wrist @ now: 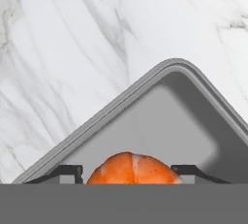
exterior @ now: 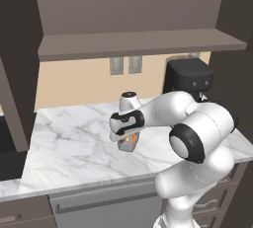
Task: Retrieve the tupperware from the cabinet, then place the raw meat into the tupperware to avoid contamination.
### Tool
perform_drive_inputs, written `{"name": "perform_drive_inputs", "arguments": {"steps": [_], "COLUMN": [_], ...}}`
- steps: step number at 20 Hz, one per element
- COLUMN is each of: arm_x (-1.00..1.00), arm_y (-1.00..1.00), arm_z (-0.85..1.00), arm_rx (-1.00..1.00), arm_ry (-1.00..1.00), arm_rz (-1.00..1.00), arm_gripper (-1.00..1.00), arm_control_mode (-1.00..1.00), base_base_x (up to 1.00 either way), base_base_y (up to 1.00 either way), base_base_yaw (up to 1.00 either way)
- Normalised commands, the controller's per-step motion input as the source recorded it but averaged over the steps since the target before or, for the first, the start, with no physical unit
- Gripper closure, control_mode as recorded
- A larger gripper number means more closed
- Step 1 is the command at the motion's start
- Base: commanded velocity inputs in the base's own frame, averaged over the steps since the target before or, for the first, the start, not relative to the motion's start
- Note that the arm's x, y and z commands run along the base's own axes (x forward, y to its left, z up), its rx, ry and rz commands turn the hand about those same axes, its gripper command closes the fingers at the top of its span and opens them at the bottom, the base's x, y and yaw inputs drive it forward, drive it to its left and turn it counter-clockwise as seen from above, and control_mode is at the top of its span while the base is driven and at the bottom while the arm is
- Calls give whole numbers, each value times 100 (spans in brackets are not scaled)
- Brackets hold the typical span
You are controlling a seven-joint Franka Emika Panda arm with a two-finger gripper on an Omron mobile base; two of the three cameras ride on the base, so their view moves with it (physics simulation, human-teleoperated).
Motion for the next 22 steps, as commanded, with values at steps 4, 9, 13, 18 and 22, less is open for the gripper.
{"name": "perform_drive_inputs", "arguments": {"steps": [4,9,13,18,22], "arm_x": [3,2,3,2,0], "arm_y": [0,0,0,0,3], "arm_z": [0,0,0,8,22], "arm_rx": [0,0,0,0,0], "arm_ry": [0,0,0,2,0], "arm_rz": [0,0,0,0,0], "arm_gripper": [-100,-100,-100,-100,-100], "arm_control_mode": [-100,-100,-100,-100,-100], "base_base_x": [0,0,0,0,0], "base_base_y": [0,0,0,0,0], "base_base_yaw": [0,0,0,0,0]}}
